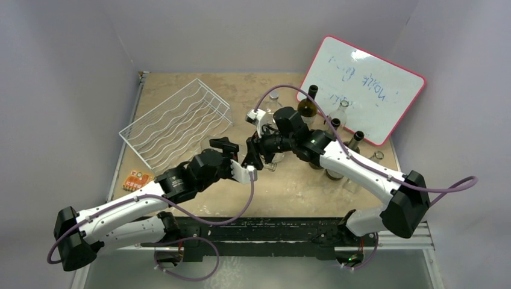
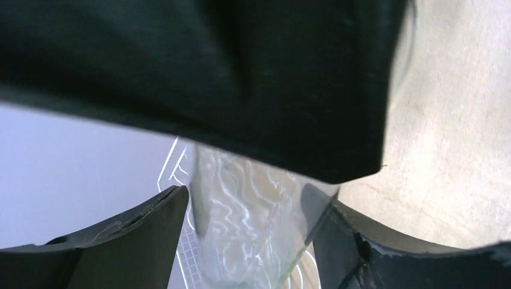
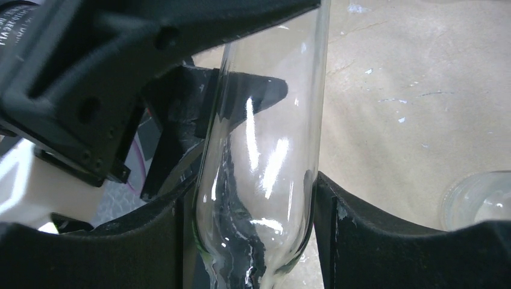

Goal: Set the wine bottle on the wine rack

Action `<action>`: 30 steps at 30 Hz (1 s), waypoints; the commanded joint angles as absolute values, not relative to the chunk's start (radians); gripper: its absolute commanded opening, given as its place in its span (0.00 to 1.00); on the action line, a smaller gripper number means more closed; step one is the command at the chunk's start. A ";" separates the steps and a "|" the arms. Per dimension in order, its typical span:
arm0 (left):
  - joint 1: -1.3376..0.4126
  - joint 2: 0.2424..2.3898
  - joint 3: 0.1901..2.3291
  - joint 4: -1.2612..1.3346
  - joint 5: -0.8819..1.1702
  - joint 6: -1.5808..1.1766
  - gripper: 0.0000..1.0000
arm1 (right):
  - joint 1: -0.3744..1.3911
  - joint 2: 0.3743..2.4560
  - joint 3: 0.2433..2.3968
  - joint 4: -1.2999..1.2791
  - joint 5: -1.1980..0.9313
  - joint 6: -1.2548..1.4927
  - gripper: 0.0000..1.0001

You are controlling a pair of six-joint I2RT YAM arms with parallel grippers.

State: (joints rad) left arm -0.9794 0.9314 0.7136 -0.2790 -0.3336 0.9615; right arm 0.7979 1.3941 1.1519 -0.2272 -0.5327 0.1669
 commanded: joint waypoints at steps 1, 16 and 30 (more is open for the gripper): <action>-0.981 0.868 0.792 -0.201 -0.347 0.858 0.74 | 0.804 1.315 1.169 -0.157 -0.434 0.193 0.00; -0.981 0.757 0.860 -0.350 -0.287 0.756 0.89 | 0.804 1.271 1.177 -0.150 -0.343 0.207 0.00; -0.980 0.587 0.988 -0.189 -0.605 0.228 0.92 | 0.812 1.404 1.106 -0.020 -0.319 0.232 0.00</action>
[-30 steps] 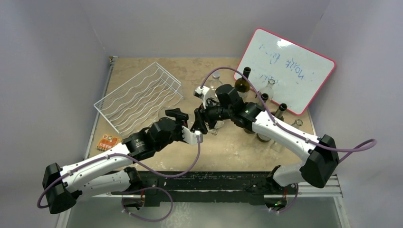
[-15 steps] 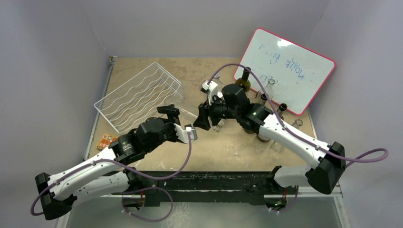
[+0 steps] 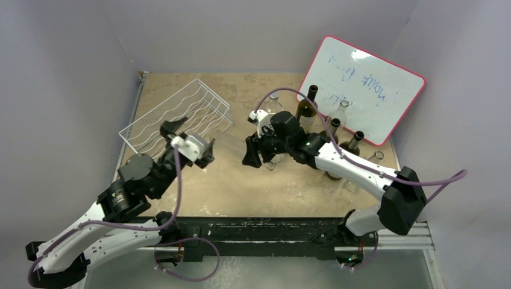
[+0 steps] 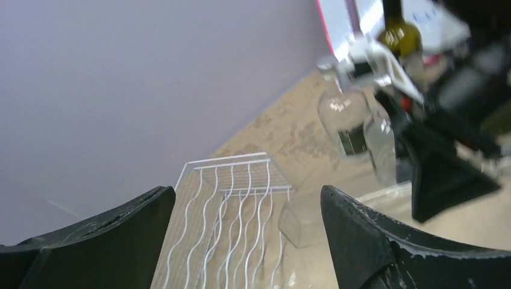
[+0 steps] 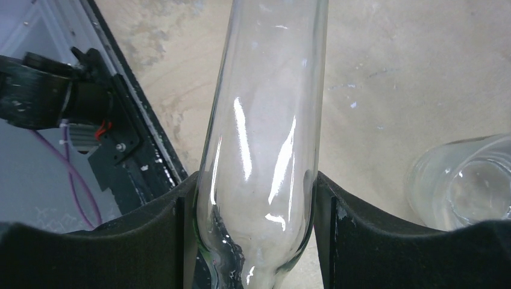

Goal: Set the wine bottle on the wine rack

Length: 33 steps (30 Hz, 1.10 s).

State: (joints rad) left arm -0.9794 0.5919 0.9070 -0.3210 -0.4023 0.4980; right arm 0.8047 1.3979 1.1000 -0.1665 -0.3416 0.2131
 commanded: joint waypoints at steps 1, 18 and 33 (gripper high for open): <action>-0.980 0.595 1.006 -0.181 -0.689 0.151 0.92 | 0.814 1.414 1.107 -0.013 -0.311 0.235 0.00; -0.980 0.672 1.214 -0.425 -0.785 -0.193 1.00 | 0.880 1.455 1.049 0.095 -0.150 0.270 0.00; -0.980 0.744 1.294 -0.516 -0.824 -0.189 1.00 | 0.925 1.583 1.116 0.134 -0.046 0.257 0.00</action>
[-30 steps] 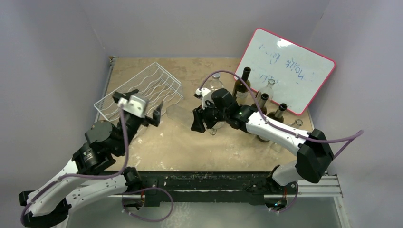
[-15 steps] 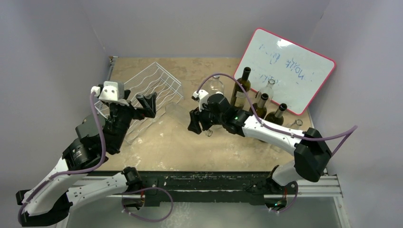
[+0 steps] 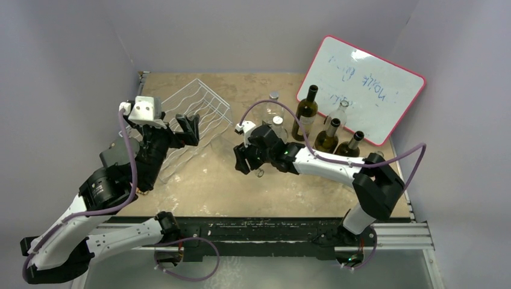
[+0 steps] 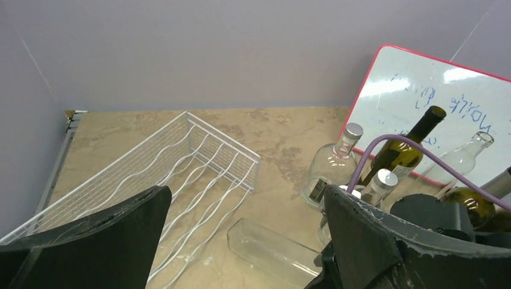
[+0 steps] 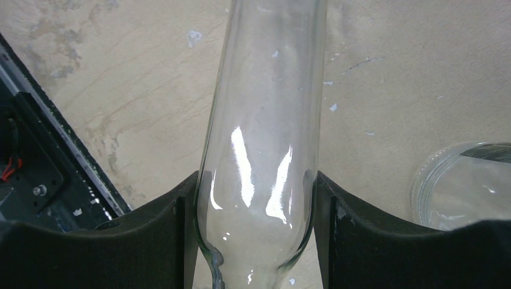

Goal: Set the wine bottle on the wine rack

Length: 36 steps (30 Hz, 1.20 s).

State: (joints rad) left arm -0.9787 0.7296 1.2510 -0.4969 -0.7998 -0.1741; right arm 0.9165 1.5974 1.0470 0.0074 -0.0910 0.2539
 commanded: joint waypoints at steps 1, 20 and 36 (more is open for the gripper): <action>-0.981 0.743 1.294 -0.519 -0.830 -0.188 1.00 | 0.925 1.587 1.114 0.143 -0.040 0.258 0.00; -0.980 0.758 1.325 -0.540 -0.882 -0.158 1.00 | 0.934 1.694 1.123 0.342 0.052 0.230 0.00; -0.981 0.794 1.348 -0.560 -0.869 -0.151 1.00 | 0.934 1.878 1.248 0.552 0.150 0.202 0.00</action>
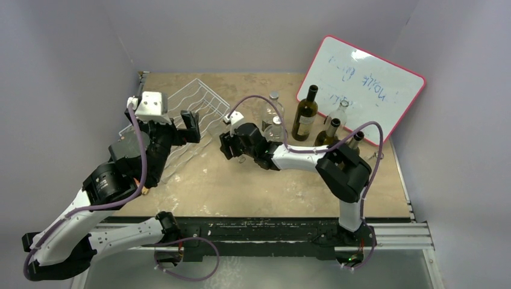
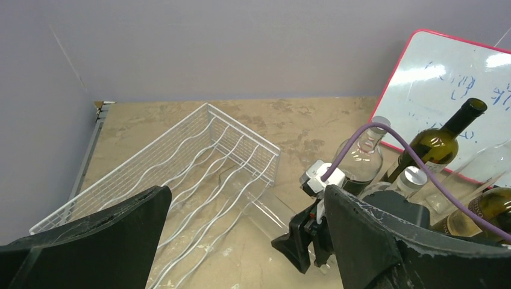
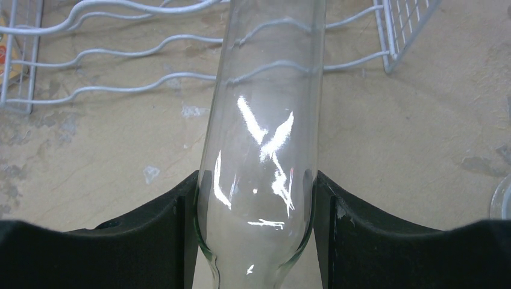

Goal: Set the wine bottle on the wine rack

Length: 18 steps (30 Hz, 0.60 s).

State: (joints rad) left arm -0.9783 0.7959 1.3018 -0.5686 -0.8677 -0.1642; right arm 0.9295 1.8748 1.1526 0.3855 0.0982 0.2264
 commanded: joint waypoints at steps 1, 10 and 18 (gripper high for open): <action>-0.981 0.795 1.348 -0.561 -0.867 -0.153 1.00 | 0.934 1.891 1.259 0.558 0.160 0.189 0.00; -0.979 0.812 1.359 -0.569 -0.860 -0.148 1.00 | 0.932 2.012 1.376 0.599 0.229 0.086 0.00; -0.982 0.829 1.366 -0.570 -0.855 -0.146 1.00 | 0.918 2.104 1.488 0.568 0.234 0.015 0.00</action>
